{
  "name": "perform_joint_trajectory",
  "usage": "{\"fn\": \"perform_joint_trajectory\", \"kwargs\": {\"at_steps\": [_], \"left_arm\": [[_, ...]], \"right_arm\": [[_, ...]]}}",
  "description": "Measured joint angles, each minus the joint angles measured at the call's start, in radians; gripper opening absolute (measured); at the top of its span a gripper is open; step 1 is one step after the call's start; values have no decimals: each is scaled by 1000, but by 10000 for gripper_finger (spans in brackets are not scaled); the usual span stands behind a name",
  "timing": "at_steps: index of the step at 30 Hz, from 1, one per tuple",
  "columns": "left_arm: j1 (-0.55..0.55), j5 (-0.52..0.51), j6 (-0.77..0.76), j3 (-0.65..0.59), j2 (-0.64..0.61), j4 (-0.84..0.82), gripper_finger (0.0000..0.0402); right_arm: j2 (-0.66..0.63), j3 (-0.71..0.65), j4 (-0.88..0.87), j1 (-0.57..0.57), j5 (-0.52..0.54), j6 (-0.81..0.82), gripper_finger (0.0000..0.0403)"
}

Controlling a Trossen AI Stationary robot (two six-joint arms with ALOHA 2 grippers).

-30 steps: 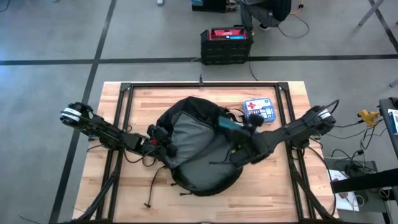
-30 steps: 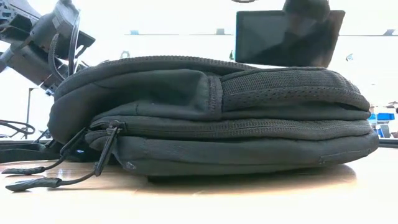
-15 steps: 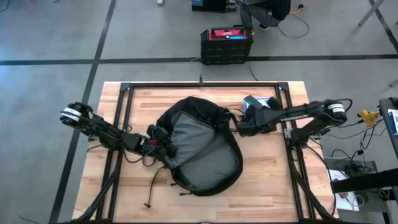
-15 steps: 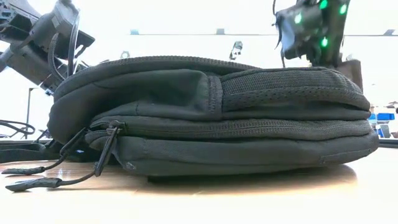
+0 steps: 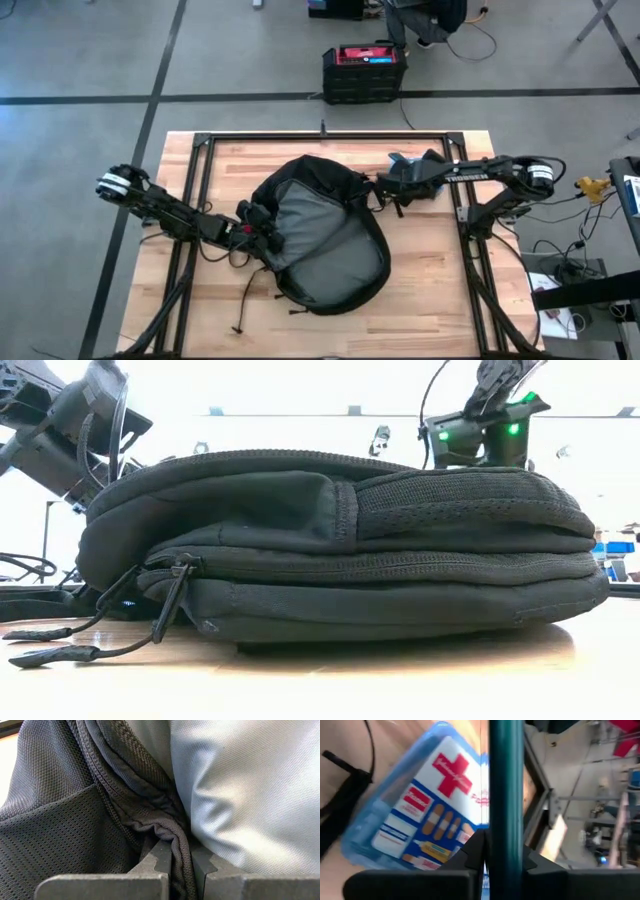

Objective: Unpack backpack
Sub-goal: Remove the cellphone from the backpack

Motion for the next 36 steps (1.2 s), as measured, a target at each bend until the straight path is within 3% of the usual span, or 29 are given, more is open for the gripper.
{"fn": "perform_joint_trajectory", "kwargs": {"at_steps": [17,28,36], "left_arm": [[0,0,-2,0,0,0,8],[0,0,-2,0,0,0,8],[0,0,-2,0,0,0,8]], "right_arm": [[0,-24,57,-22,-14,-28,41],[0,-5,71,-22,-42,-16,162],[-2,113,72,3,-166,-17,205]]}}
